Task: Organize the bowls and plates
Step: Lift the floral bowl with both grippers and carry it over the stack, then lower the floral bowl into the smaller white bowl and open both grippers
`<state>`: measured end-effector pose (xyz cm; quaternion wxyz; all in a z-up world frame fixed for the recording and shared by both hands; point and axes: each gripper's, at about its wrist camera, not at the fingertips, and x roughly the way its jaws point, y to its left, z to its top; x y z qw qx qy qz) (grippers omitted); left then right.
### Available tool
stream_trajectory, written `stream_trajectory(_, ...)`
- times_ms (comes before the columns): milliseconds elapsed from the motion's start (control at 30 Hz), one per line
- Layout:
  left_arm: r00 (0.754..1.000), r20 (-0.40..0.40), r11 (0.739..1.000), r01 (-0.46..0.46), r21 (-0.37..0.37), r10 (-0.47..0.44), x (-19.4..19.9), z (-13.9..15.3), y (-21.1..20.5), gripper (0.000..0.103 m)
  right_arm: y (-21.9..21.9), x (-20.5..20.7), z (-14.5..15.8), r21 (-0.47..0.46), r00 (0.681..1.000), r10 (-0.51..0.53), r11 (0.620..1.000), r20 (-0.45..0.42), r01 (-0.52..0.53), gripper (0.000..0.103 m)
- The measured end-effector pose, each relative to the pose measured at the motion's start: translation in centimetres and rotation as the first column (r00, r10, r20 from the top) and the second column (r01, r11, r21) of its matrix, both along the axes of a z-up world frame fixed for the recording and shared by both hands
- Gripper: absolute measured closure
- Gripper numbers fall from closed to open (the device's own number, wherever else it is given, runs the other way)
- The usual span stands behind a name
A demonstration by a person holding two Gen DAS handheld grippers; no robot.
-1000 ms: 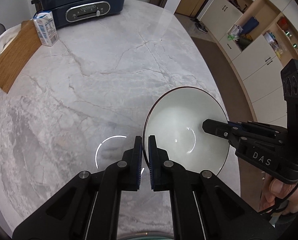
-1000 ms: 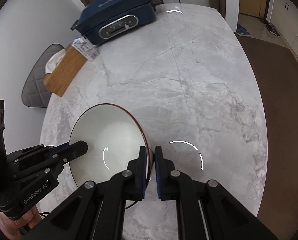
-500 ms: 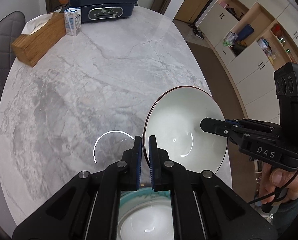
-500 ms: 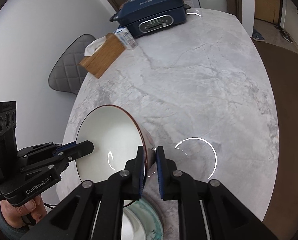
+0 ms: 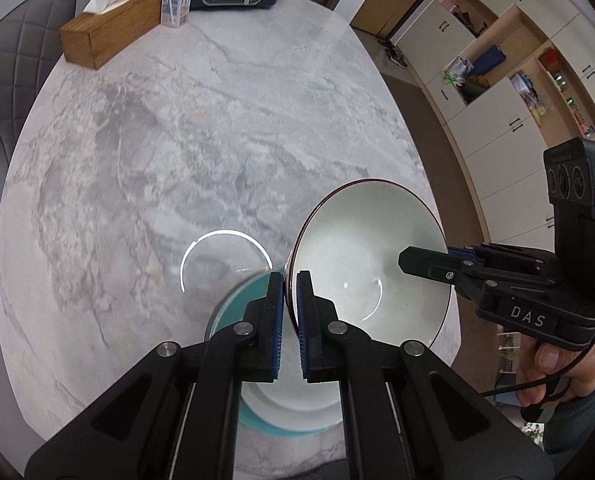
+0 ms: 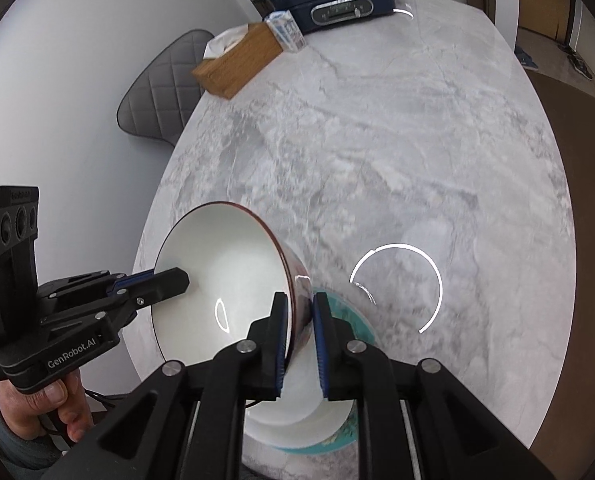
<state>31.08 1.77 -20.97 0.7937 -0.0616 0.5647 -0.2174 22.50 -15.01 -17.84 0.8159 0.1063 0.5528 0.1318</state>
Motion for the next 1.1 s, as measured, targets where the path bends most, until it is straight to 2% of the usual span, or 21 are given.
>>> stream_trajectory(233, 0.998, -0.055, 1.0, 0.018, 0.017, -0.017, -2.8, -3.2, 0.5, 0.098, 0.9, -2.6, -2.8, 0.001, 0.998, -0.021, 1.0, -0.051, 0.021, 0.089)
stream_trajectory(433, 0.996, -0.086, 0.999, 0.038, 0.034, -0.035, -3.2, -5.0, 0.2, 0.098, 1.6, -3.1, -3.4, -0.05, 0.999, -0.009, 0.999, -0.052, 0.006, 0.089)
stream_trajectory(700, 0.99, -0.134, 0.997, 0.046, 0.054, -0.039, -3.6, -7.7, -0.2, 0.098, 1.9, -3.6, -6.0, -0.091, 0.995, -0.01, 0.996, -0.097, 0.002, 0.091)
stream_trajectory(967, 0.99, -0.137, 0.996, 0.047, 0.077, -0.036, -3.4, -8.5, -0.7, 0.098, 3.0, -3.8, -6.4, -0.196, 0.998, 0.019, 0.98, -0.067, -0.032, 0.092)
stream_trajectory(1100, 0.992, -0.126, 0.996, 0.021, 0.082, -0.011, -3.2, -8.3, -0.5, 0.097, 3.8, -3.9, -6.3, -0.25, 0.997, 0.043, 0.967, -0.057, -0.056, 0.089)
